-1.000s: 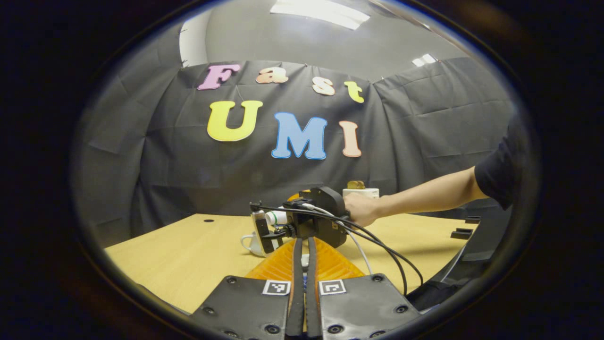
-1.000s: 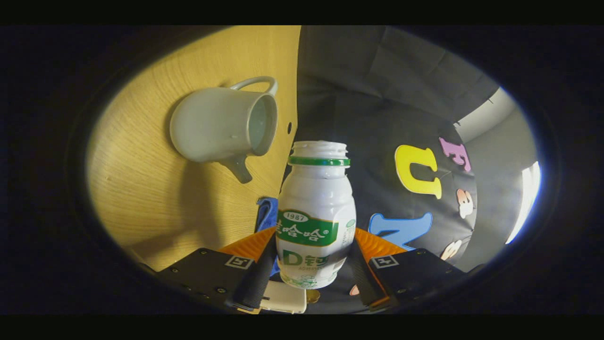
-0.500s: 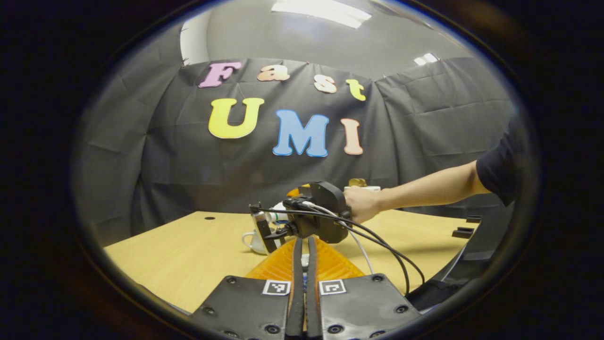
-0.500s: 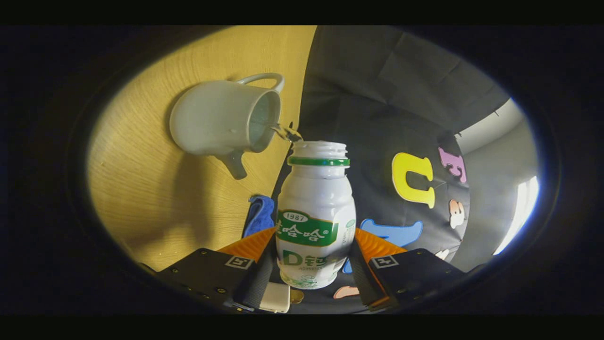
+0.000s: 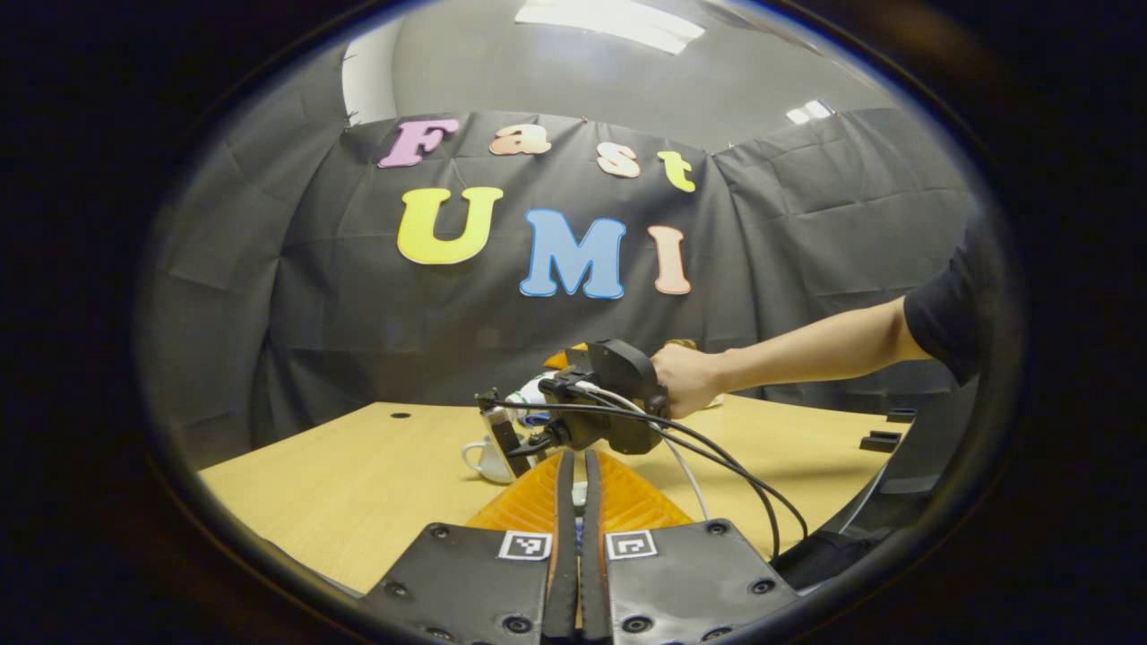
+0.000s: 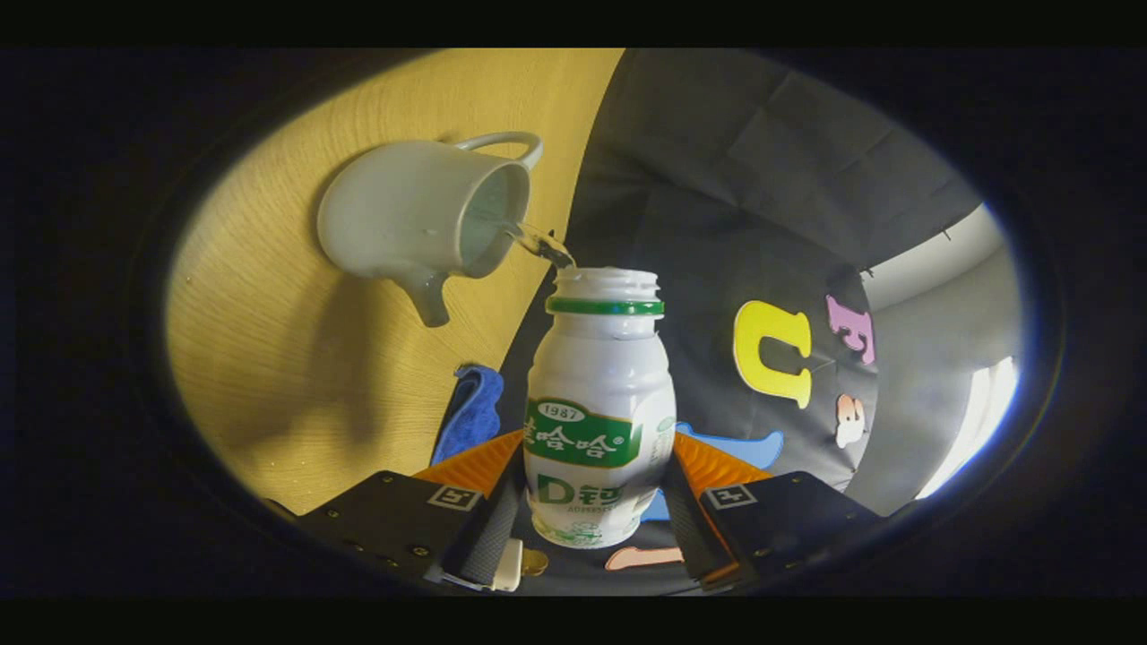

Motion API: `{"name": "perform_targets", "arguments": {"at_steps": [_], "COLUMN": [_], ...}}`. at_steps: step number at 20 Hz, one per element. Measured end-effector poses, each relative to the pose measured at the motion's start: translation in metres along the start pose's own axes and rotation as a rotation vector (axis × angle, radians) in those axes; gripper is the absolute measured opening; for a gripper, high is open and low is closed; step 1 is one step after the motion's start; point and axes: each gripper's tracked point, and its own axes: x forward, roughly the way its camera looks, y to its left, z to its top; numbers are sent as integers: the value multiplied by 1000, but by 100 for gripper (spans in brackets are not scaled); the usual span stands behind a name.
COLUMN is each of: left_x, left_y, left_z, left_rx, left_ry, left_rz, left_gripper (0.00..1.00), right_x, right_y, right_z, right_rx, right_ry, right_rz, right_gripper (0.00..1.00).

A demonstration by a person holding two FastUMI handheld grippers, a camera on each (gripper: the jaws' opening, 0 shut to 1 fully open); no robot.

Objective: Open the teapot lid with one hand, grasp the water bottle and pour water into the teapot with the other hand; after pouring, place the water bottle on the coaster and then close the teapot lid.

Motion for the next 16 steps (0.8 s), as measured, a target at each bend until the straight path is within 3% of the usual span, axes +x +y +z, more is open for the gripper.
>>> {"name": "perform_targets", "arguments": {"at_steps": [7, 8, 16], "left_x": [-2, -2, -1], "left_y": [0, -1, -1], "left_z": [3, 2, 1], "left_rx": [3, 3, 1], "left_ry": [-2, -3, 2], "left_rz": [1, 1, -2], "left_gripper": [12, 8, 12], "right_x": [0, 1, 1], "right_y": [-5, -5, -10], "right_z": [3, 2, 4], "right_rx": [-47, -53, -121], "right_ry": [-10, -12, -26], "right_rz": [-44, -48, -87], "right_gripper": [75, 75, 75]}}
